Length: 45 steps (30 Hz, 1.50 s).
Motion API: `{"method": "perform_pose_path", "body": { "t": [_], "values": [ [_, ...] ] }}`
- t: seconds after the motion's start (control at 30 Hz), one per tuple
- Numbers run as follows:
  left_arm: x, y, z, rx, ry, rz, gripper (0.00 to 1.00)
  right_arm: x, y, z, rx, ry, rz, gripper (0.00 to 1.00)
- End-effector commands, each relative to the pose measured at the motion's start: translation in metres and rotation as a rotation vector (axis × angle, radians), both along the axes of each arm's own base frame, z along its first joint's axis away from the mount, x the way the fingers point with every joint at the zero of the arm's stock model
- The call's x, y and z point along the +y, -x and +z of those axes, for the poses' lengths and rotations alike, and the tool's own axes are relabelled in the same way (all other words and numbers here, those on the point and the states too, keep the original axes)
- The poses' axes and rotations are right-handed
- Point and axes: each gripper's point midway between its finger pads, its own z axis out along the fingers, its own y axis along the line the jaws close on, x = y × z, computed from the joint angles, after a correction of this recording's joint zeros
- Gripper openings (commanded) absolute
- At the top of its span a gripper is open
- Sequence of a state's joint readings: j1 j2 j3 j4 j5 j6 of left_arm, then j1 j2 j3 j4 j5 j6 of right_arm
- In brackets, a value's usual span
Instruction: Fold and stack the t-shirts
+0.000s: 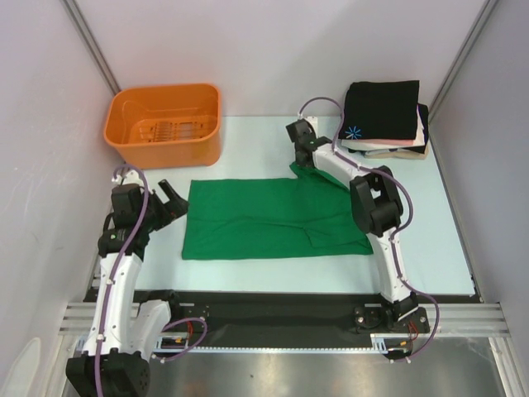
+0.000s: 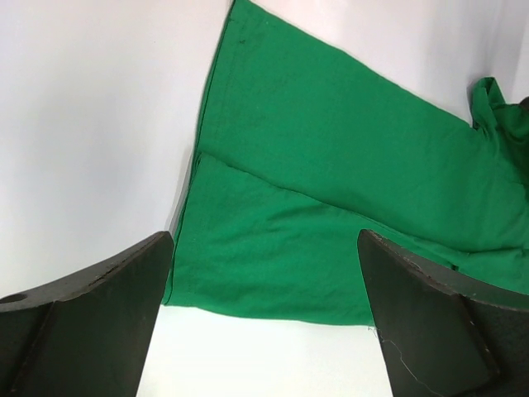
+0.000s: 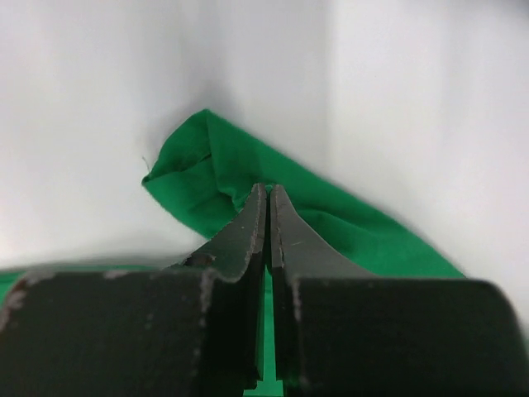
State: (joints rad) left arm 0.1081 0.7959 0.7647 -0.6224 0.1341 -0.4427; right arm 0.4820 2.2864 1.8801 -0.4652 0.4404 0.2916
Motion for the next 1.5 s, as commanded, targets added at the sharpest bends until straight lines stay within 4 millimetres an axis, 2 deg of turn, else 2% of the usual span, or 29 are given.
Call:
{"method": "perform_pose_path", "body": {
  "t": [0.0, 0.23, 0.33, 0.37, 0.4, 0.47, 0.5, 0.53, 0.57, 0.67, 0.73, 0.8, 0.83, 0.87, 0.9, 0.93, 0.97, 1.03, 1.07, 1.1, 1.13, 1.17, 1.2, 1.23, 1.3, 1.4, 1.47],
  "values": [
    [0.005, -0.003, 0.007, -0.037, -0.026, 0.003, 1.0, -0.016, 0.0, 0.045, -0.078, 0.01, -0.061, 0.0],
    [0.007, -0.001, 0.008, -0.036, -0.034, 0.014, 1.0, -0.019, 0.015, 0.059, -0.085, -0.006, -0.038, 0.0],
    [0.014, -0.004, 0.012, -0.039, -0.058, 0.048, 1.0, -0.025, 0.024, 0.066, -0.08, 0.001, -0.036, 0.0],
    [0.017, -0.007, 0.017, -0.047, -0.07, 0.057, 1.0, -0.026, 0.03, 0.062, -0.066, 0.002, -0.031, 0.0],
    [0.022, -0.012, 0.011, -0.016, -0.083, 0.077, 1.0, -0.027, 0.033, 0.071, -0.078, -0.009, -0.028, 0.0],
    [0.025, -0.022, 0.02, -0.017, -0.09, 0.083, 1.0, -0.028, 0.039, 0.073, -0.077, -0.024, -0.025, 0.0],
    [0.024, -0.026, 0.018, 0.002, -0.083, 0.072, 1.0, -0.031, 0.046, 0.079, -0.081, -0.031, -0.026, 0.0],
    [0.024, -0.034, 0.011, 0.041, -0.074, 0.071, 1.0, -0.029, 0.05, 0.079, -0.078, -0.048, -0.022, 0.0],
    [0.024, -0.042, 0.014, 0.043, -0.062, 0.074, 1.0, -0.029, 0.055, 0.081, -0.076, -0.058, -0.019, 0.0],
    [0.023, -0.072, 0.006, 0.054, -0.03, 0.071, 0.96, -0.03, 0.074, 0.086, -0.066, -0.09, -0.017, 0.0],
    [0.025, -0.084, -0.007, 0.087, -0.028, 0.089, 0.91, -0.033, 0.09, 0.09, -0.065, -0.111, -0.013, 0.0],
    [0.026, -0.099, -0.031, 0.156, -0.015, 0.108, 0.87, -0.031, 0.101, 0.094, -0.076, -0.146, -0.01, 0.0],
    [0.027, -0.104, -0.039, 0.18, -0.014, 0.117, 0.87, -0.035, 0.113, 0.083, -0.052, -0.147, -0.009, 0.0],
    [0.026, -0.112, -0.051, 0.223, -0.005, 0.125, 0.86, -0.035, 0.119, 0.096, -0.078, -0.173, -0.003, 0.0],
    [0.025, -0.117, -0.055, 0.232, -0.003, 0.132, 0.85, -0.034, 0.123, 0.098, -0.084, -0.188, 0.004, 0.0],
    [0.024, -0.122, -0.059, 0.235, 0.0, 0.137, 0.85, -0.036, 0.133, 0.088, -0.059, -0.187, 0.009, 0.0],
    [0.019, -0.133, -0.068, 0.238, 0.008, 0.134, 0.85, -0.038, 0.139, 0.097, -0.074, -0.204, 0.007, 0.0],
    [0.014, -0.148, -0.074, 0.235, 0.017, 0.128, 0.81, -0.035, 0.151, 0.095, -0.065, -0.233, 0.013, 0.0],
    [0.01, -0.156, -0.078, 0.234, 0.024, 0.122, 0.79, -0.038, 0.164, 0.089, -0.053, -0.238, 0.016, 0.0],
    [0.009, -0.159, -0.096, 0.275, 0.023, 0.124, 0.78, -0.031, 0.171, 0.09, -0.06, -0.26, 0.034, 0.0],
    [0.006, -0.163, -0.1, 0.28, 0.026, 0.123, 0.77, -0.028, 0.178, 0.088, -0.057, -0.268, 0.046, 0.0],
    [0.004, -0.171, -0.101, 0.267, 0.036, 0.128, 0.77, -0.03, 0.189, 0.077, -0.037, -0.257, 0.05, 0.0],
    [0.003, -0.174, -0.11, 0.28, 0.038, 0.13, 0.76, -0.03, 0.194, 0.083, -0.052, -0.269, 0.054, 0.0],
    [0.001, -0.18, -0.108, 0.268, 0.044, 0.13, 0.76, -0.03, 0.198, 0.082, -0.05, -0.273, 0.057, 0.0],
    [0.008, -0.185, -0.118, 0.279, -0.004, 0.165, 0.75, -0.032, 0.208, 0.084, -0.047, -0.276, 0.063, 0.0],
    [0.013, -0.193, -0.119, 0.276, -0.026, 0.183, 0.72, -0.033, 0.218, 0.089, -0.037, -0.285, 0.071, 0.0],
    [0.015, -0.198, -0.123, 0.265, -0.028, 0.2, 0.67, -0.03, 0.225, 0.1, -0.06, -0.311, 0.088, 0.0]
  ]
}}
